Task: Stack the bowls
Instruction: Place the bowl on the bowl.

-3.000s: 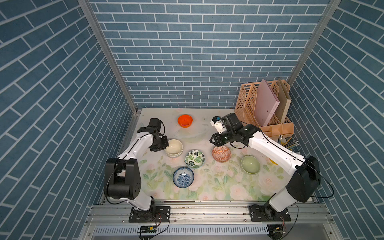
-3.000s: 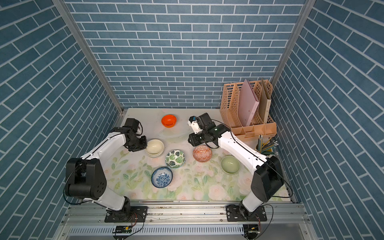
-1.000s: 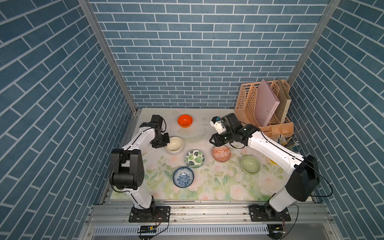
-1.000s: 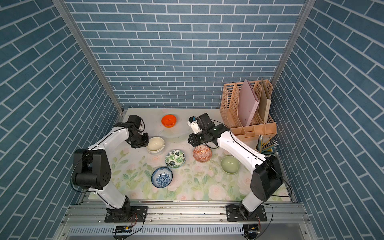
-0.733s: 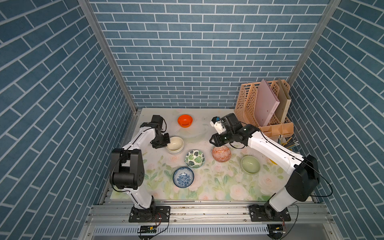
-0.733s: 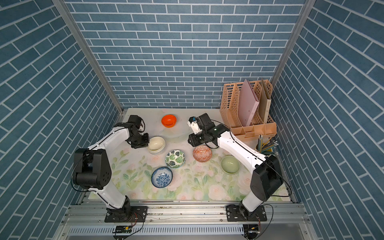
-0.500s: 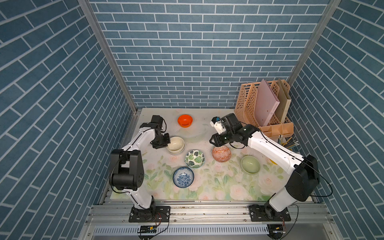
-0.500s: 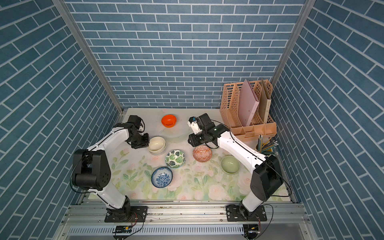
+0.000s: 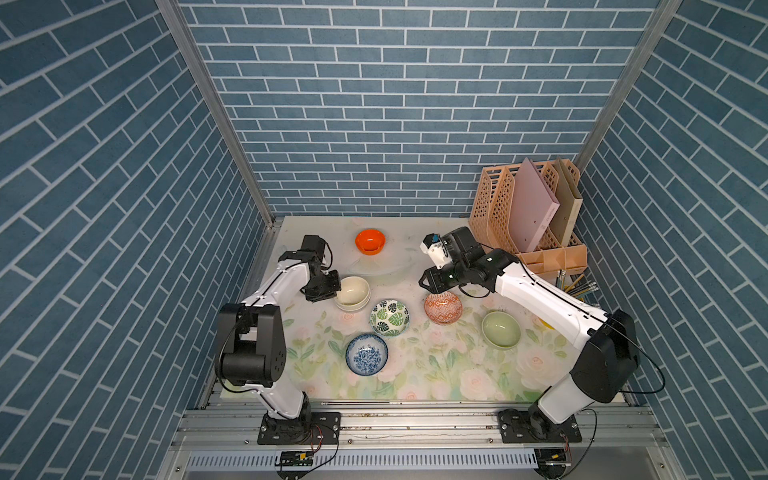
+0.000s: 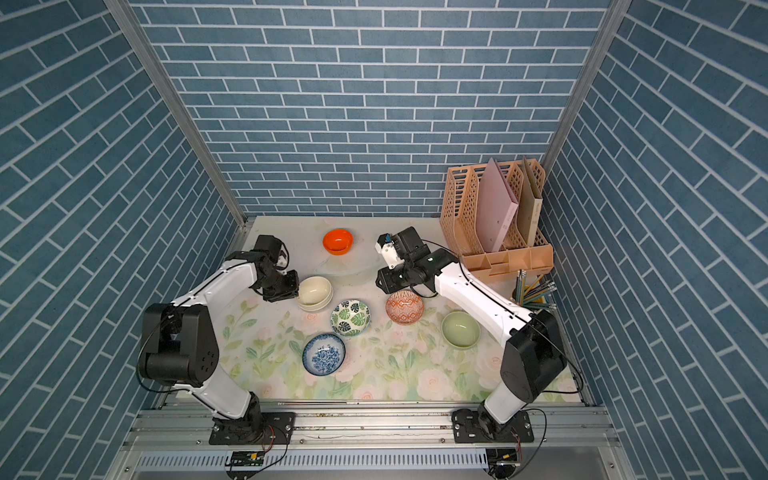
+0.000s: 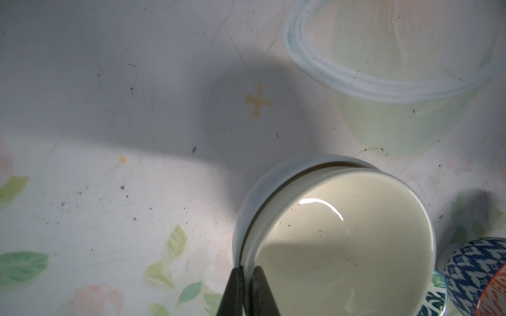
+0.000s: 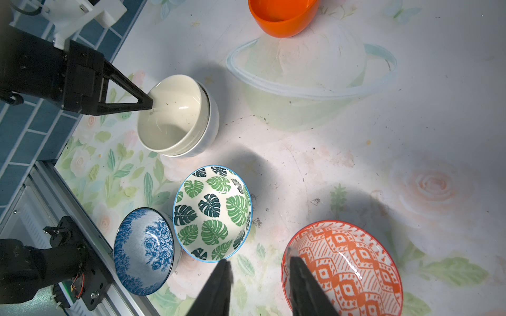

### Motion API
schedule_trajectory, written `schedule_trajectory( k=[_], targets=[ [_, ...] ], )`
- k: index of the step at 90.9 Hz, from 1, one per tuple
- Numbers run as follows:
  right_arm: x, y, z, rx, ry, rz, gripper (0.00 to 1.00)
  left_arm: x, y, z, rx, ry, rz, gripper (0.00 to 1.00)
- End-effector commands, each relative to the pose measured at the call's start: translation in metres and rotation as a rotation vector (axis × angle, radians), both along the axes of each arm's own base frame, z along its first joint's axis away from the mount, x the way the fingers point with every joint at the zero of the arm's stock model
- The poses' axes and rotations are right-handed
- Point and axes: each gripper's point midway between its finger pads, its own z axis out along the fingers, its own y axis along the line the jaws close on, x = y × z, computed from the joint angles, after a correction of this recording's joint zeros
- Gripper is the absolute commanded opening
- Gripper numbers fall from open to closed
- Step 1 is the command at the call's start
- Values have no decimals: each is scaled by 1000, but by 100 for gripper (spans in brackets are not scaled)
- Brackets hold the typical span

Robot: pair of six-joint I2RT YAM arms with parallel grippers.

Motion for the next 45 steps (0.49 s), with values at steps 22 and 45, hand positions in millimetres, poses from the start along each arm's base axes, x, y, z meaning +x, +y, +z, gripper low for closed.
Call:
schedule_trajectory(
  k=[22, 45],
  targets=[
    [-3, 1, -3, -9, -7, 30, 40, 4, 2, 11, 6, -46, 11, 0],
    [-3, 3, -4, -8, -5, 34, 40, 4, 3, 13, 10, -71, 7, 0]
  ],
)
